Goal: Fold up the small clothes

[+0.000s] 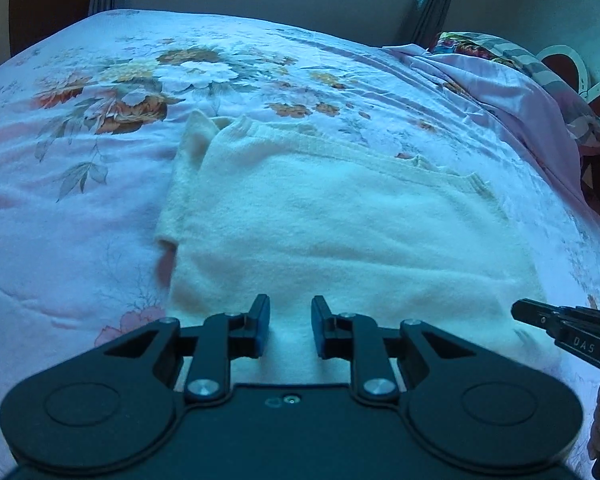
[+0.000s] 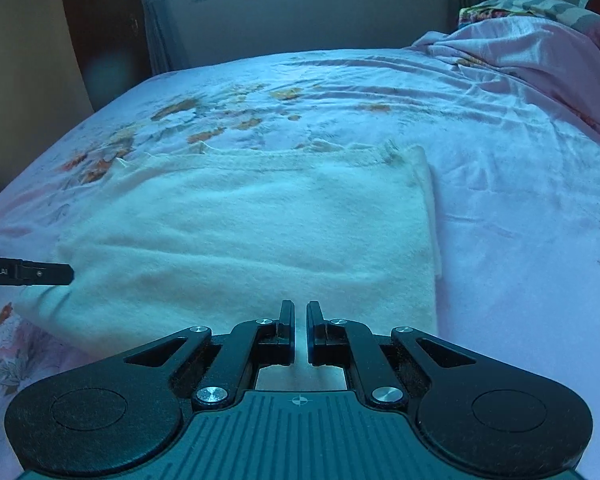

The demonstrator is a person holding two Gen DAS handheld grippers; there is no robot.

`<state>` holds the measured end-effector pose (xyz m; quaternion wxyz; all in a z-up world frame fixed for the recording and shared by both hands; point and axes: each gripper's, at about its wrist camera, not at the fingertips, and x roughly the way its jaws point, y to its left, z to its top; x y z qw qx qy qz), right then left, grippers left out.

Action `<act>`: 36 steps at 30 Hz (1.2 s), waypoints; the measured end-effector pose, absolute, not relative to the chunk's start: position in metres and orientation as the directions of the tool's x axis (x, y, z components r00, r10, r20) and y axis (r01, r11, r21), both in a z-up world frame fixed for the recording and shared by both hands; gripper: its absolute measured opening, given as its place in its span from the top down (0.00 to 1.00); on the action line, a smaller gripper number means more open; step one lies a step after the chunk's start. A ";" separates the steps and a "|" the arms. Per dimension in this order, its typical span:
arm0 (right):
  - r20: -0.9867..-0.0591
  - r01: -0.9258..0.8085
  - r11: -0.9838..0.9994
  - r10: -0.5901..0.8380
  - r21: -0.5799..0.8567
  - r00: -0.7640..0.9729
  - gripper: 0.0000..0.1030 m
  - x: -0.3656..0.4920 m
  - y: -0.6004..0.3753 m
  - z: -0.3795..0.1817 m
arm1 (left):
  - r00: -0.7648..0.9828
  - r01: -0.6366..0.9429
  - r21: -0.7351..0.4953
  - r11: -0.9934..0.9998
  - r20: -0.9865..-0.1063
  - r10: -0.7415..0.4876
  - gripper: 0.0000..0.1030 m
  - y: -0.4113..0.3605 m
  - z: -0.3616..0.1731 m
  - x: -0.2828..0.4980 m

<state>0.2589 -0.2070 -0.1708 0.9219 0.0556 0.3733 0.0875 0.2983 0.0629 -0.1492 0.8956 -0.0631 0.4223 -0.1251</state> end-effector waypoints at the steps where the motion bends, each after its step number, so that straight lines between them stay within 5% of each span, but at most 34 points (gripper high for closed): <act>1: -0.672 -0.136 0.977 0.210 0.162 0.710 0.95 0.263 -0.199 -0.167 | 0.614 0.181 -0.218 0.959 -0.737 -0.283 0.81 0.056 -0.147 0.299; 22: -0.704 -0.218 0.957 0.289 0.193 0.649 0.95 0.250 -0.145 -0.204 | 0.568 0.226 -0.182 0.957 -0.773 -0.282 0.81 0.018 -0.180 0.278; 36: -0.664 -0.192 0.956 0.293 0.223 0.688 0.94 0.245 -0.154 -0.178 | 0.670 0.145 -0.145 0.979 -0.713 -0.205 0.81 0.054 -0.148 0.270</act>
